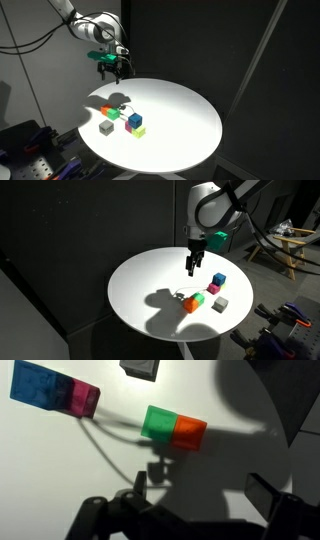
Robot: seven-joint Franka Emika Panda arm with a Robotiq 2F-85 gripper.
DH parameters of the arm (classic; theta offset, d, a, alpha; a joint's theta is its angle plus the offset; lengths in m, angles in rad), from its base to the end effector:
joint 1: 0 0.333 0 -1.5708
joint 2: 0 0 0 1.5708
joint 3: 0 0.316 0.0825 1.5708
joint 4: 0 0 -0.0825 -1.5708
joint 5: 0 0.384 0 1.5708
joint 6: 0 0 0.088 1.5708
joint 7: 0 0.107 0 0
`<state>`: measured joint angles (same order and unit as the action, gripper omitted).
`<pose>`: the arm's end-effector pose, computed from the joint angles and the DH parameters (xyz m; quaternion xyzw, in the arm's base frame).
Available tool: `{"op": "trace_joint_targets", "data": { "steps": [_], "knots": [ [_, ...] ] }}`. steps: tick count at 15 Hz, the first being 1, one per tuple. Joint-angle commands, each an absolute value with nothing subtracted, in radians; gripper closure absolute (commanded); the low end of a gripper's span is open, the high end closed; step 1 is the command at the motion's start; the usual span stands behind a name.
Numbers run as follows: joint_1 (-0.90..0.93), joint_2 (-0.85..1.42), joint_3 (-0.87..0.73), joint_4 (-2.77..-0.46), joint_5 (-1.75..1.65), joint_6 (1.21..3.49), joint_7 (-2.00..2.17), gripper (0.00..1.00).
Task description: Pick up the green block and put it on the gray block
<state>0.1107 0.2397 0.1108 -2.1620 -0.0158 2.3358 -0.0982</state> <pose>0.5424 0.1215 0.2806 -0.9860 -0.1635 0.0326 0.0057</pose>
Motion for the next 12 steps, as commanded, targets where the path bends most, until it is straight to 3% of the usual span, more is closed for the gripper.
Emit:
{"op": "trace_joint_targets", "data": {
  "steps": [1,12],
  "knots": [
    [0.107,0.232,0.119,-2.196,-0.022,2.406,-0.136,0.00],
    [0.096,0.250,0.136,-2.271,-0.039,2.525,-0.304,0.00]
  ]
}}
